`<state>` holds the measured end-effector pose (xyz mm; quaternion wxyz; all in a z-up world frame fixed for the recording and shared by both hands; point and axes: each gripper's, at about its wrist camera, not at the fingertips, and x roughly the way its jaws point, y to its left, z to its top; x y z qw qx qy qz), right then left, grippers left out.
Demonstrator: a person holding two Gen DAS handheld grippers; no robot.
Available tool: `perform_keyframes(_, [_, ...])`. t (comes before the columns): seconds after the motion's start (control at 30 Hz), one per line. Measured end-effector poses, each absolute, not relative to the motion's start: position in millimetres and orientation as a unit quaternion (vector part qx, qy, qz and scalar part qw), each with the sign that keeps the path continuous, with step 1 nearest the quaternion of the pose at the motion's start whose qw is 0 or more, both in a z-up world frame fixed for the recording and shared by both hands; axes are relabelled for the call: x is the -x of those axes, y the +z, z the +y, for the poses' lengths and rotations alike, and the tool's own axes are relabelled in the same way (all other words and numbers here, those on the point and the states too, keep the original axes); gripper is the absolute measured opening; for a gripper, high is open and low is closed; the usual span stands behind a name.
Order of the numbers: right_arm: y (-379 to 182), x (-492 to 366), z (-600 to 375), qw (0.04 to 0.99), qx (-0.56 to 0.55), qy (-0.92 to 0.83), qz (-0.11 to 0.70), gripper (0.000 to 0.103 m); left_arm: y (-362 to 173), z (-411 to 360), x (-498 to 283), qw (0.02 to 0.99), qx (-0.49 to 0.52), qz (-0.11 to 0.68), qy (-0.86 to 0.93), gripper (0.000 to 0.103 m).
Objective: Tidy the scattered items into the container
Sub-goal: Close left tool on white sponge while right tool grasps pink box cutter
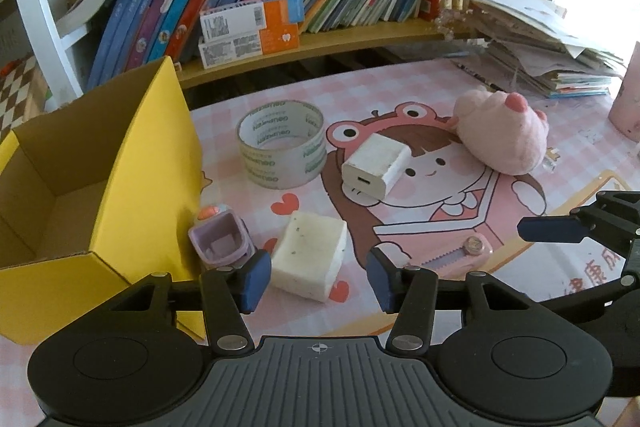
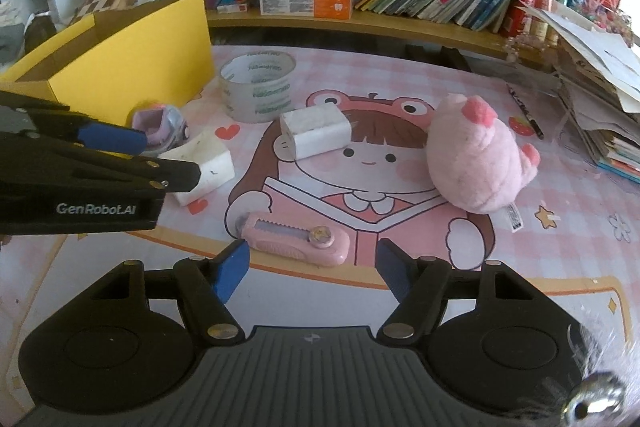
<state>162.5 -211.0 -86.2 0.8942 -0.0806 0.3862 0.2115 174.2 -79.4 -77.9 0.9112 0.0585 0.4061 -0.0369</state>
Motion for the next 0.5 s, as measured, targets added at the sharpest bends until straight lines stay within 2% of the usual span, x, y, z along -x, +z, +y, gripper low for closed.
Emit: perform_keyframes(0.5, [-103,-179,-195,0.882,0.110,0.234,0.394,0.069,-98,-72,-197,0.898,-0.059,0.435,-0.034,0.052])
